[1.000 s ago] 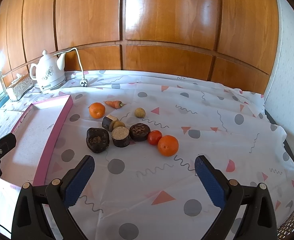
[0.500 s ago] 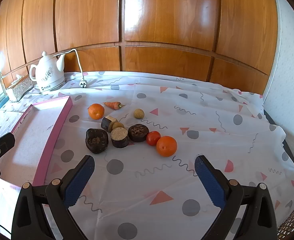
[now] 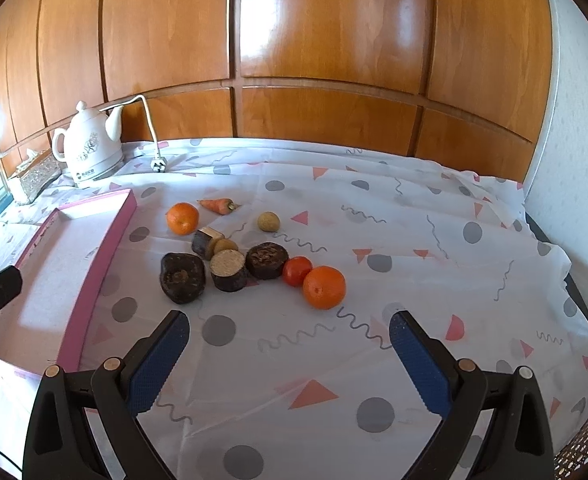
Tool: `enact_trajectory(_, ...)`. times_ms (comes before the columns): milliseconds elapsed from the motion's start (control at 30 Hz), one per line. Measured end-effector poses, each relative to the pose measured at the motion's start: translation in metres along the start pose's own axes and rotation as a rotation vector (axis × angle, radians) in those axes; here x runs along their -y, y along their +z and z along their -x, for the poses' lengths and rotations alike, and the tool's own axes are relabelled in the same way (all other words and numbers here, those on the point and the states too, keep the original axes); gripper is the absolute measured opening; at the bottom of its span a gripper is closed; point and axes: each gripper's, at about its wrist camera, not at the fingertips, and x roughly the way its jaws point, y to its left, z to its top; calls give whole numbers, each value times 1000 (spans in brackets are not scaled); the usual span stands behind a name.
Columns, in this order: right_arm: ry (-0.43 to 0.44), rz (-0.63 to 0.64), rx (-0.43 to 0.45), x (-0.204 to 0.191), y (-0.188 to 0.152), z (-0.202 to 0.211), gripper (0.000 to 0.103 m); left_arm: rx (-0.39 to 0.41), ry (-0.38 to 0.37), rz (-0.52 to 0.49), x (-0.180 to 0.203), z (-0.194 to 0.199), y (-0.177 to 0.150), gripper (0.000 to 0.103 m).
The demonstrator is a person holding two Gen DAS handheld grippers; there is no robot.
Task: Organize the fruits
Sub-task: 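Reach the left gripper to the dark brown round fruit and grasp it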
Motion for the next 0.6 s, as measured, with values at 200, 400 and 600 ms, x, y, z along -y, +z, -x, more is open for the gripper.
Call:
enact_trajectory(200,-32,-38,-30,22,-1,-11,102,-48,-180,29,3,-6,2,103)
enact_trajectory(400,-87,-84,-76,54,-9,-21,102,-85,-187,-24,18,-15,7,103)
enact_trajectory(600,-178,-166,-135,97,-19,-31,102,-113,-260,-78,30,-25,15,103)
